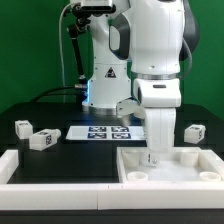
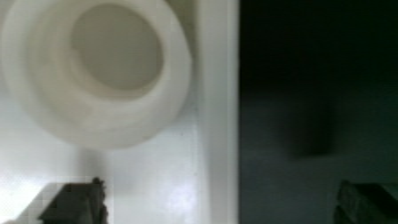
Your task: Assemble square table
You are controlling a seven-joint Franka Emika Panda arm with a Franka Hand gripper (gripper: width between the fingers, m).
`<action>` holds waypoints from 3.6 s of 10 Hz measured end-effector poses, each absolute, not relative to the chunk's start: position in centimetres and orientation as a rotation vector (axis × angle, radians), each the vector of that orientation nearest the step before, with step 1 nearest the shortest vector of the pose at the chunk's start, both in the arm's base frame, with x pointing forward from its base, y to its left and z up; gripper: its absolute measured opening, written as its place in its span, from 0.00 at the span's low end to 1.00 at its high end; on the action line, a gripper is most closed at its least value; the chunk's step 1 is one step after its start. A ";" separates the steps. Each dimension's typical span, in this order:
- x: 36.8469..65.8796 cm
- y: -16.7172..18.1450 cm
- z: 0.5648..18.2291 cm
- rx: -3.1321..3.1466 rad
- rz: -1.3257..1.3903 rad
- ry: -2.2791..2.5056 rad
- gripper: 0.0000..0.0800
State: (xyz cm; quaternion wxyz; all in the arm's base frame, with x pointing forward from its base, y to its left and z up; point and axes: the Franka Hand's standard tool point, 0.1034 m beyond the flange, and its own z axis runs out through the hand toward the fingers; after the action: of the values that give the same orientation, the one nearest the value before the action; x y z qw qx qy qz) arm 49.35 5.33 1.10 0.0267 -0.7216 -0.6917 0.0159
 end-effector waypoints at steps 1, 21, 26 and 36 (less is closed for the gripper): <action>49.3 5.3 1.1 -2.229 0.049 -2.137 0.81; 42.6 15.2 5.6 -2.915 0.203 0.788 0.81; 41.7 15.2 5.2 -2.864 0.288 0.849 0.81; 39.2 15.4 3.5 -2.504 1.078 0.821 0.81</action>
Offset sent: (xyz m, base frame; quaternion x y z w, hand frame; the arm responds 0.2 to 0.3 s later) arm -0.0255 0.0238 0.0464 -0.0414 -0.0309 0.1198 0.9914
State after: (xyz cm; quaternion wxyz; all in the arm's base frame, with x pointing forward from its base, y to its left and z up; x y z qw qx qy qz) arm 39.20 15.36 3.54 0.1467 -0.8700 0.2854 0.3744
